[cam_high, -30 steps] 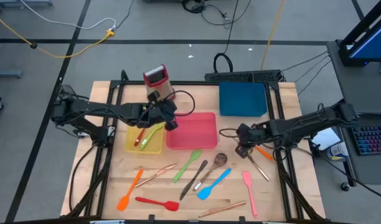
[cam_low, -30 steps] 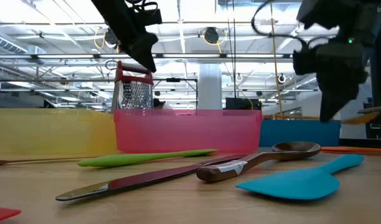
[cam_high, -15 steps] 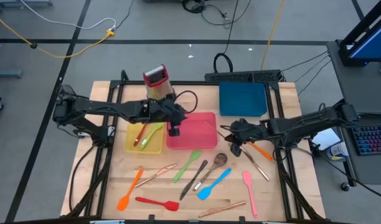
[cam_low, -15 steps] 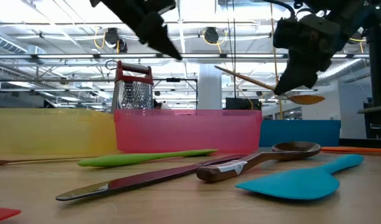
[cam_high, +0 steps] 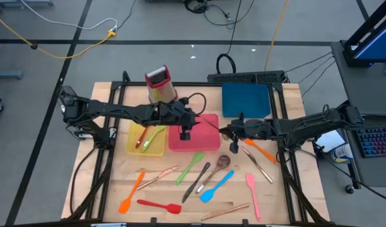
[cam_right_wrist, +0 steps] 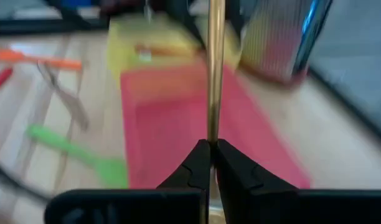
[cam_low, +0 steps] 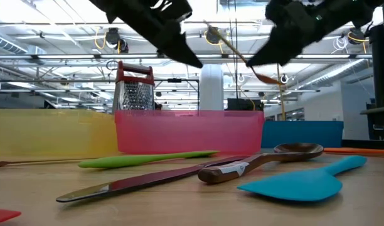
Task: Pick & Place Kitchen Items
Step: Put the gold serving spoon into the yellow bin
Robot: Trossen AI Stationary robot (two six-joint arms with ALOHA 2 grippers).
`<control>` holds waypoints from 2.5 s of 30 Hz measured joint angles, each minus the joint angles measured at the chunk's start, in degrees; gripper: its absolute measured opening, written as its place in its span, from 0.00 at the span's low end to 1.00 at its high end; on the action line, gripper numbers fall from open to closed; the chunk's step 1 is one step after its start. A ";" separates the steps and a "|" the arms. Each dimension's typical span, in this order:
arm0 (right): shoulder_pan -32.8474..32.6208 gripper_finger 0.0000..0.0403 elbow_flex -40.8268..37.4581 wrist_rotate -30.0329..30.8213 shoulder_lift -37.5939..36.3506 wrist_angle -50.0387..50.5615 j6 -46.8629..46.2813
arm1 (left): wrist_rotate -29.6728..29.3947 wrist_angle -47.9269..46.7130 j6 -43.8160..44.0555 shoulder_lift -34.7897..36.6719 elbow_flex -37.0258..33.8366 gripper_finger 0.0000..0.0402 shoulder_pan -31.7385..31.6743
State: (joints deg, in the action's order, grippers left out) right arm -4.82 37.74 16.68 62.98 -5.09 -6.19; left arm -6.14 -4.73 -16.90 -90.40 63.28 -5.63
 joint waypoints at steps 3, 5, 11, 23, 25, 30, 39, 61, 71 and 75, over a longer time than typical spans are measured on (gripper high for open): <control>0.12 0.01 0.00 -0.25 -0.02 -5.58 5.78 | 1.56 6.68 0.27 -2.06 0.28 0.32 0.04; 0.13 0.01 0.00 -0.32 -0.04 -8.70 8.25 | 1.94 7.74 0.37 -2.60 -0.10 0.32 0.02; 0.26 0.01 -1.31 -0.30 -0.06 -12.36 12.92 | 9.25 18.51 -1.91 -4.16 0.24 0.32 0.02; 0.43 0.01 -10.45 -2.84 -0.08 -32.79 17.68 | 17.98 27.54 -2.49 -4.07 0.09 0.32 0.02; 0.42 0.01 -10.78 -5.52 0.00 -33.69 17.73 | 18.24 28.98 -2.45 -4.10 0.09 0.32 0.02; 0.49 0.01 -10.78 -6.85 -0.07 -34.56 18.05 | 20.34 31.04 -2.12 -4.12 0.09 0.32 0.38; 1.76 0.01 -10.78 -6.59 -0.04 -34.59 17.48 | 20.48 33.26 -2.45 -4.14 0.09 0.32 1.20; 1.84 0.03 -10.75 -6.45 -0.04 -34.57 19.01 | 19.70 35.75 -0.38 -4.14 0.09 0.06 1.05; 1.82 0.15 -10.69 -6.27 -0.09 -34.56 18.82 | 13.10 30.88 2.56 -4.28 0.11 0.05 1.03; 1.82 0.22 -10.69 -3.34 -0.09 -34.62 19.07 | 9.54 29.83 4.01 -4.18 0.11 0.06 1.03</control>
State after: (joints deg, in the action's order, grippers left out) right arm -3.01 27.05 13.34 62.89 -39.71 12.88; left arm 3.40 25.10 -12.89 -94.58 63.40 -4.60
